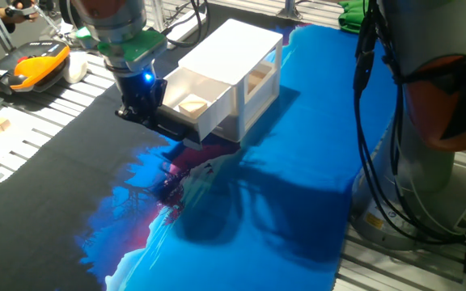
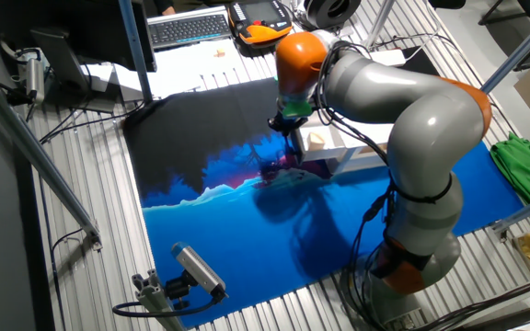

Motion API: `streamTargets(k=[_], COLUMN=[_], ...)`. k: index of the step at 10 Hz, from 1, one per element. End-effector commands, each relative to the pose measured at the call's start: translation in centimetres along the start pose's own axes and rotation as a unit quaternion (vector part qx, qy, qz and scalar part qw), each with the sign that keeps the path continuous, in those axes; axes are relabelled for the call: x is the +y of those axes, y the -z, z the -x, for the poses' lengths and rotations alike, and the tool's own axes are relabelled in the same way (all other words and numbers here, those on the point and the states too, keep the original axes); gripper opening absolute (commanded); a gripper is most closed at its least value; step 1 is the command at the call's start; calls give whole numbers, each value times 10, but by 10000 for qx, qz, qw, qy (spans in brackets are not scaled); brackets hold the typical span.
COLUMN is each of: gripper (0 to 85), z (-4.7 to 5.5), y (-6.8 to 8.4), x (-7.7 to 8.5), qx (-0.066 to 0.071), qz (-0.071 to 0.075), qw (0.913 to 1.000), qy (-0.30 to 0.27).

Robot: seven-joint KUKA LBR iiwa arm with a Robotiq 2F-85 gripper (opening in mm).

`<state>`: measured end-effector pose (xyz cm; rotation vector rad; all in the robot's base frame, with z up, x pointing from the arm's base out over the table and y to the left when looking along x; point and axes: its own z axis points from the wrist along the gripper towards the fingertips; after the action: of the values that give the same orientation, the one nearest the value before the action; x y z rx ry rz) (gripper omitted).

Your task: Grasp the handle and open the drawer

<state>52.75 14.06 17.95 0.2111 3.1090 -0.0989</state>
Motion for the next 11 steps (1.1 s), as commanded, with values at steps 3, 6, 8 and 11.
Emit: streamTargets(k=[3,6,8,11], gripper=[0,0,0,0], z=[-1,-3,-4,-4], y=[-3,-3,-6,-6], x=[4,12,14,15], qx=[-14,-16,-15,-21], qz=[27,10,17,25], qw=[10000,10000,10000,10000], qy=[16,-38,-45,-46])
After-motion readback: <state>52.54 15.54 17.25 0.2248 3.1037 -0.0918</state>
